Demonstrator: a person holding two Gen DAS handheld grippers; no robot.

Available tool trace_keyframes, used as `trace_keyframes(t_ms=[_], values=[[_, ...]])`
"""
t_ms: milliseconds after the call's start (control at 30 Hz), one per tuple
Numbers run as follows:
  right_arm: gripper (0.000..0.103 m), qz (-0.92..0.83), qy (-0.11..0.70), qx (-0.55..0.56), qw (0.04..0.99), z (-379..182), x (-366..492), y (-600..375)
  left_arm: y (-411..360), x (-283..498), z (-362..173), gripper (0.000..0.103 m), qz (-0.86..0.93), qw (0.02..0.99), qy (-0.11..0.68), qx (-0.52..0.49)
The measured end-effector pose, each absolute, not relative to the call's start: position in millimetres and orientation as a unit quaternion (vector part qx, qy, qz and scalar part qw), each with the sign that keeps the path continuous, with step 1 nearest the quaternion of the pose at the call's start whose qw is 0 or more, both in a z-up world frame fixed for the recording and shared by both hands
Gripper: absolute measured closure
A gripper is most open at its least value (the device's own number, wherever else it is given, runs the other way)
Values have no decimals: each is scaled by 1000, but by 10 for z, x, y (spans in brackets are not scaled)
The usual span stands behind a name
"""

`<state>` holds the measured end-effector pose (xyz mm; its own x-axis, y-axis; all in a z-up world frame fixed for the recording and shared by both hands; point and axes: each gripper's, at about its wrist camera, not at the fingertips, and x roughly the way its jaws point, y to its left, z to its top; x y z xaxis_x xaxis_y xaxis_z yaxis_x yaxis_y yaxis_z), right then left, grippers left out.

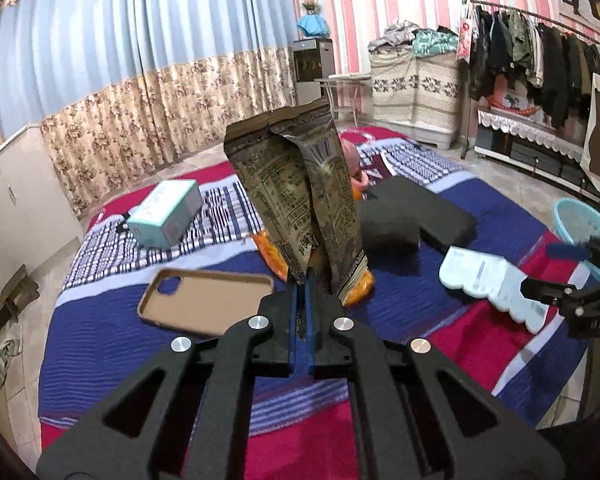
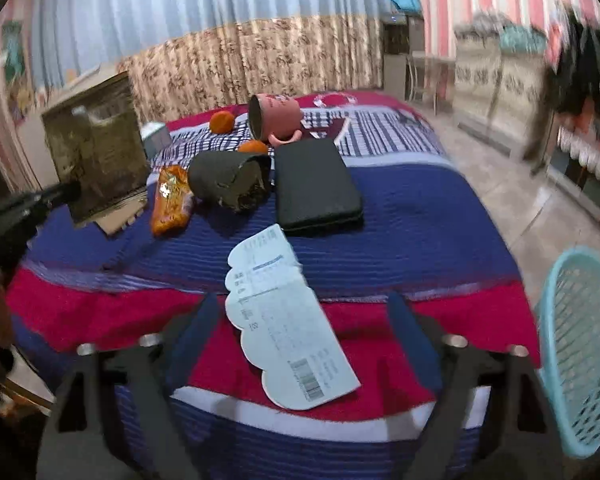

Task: Collect trash
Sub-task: 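Carry receipt and packet over the blue basket and open both tools to drop them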

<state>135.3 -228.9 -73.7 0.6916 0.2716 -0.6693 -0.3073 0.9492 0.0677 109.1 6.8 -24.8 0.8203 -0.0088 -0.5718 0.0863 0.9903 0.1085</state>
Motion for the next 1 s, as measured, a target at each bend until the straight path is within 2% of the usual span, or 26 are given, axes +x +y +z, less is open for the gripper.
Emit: trace_keyframes(t_ms=[167, 233, 333, 367, 700, 1000], values=[[19, 157, 399, -67, 901, -965, 1464, -2106, 107, 1054, -341, 101, -26, 948, 309, 68], [38, 159, 402, -70, 899, -988, 1487, -2115, 123, 1055, -332, 101, -25, 949, 308, 67], [40, 165, 388, -55, 905, -899, 1456, -2198, 100, 1064, -298, 101, -31, 950, 303, 63], [48, 168, 383, -52, 907, -867, 1435, -2225, 80, 1073, -284, 101, -33, 951, 300, 64], [48, 99, 322, 24, 941, -497, 1269, -2885, -389, 1192, -39, 101, -84, 958, 262, 75], [48, -92, 280, 65, 953, -334, 1037, -3882, -1191, 1448, 77, 101, -165, 950, 251, 90]])
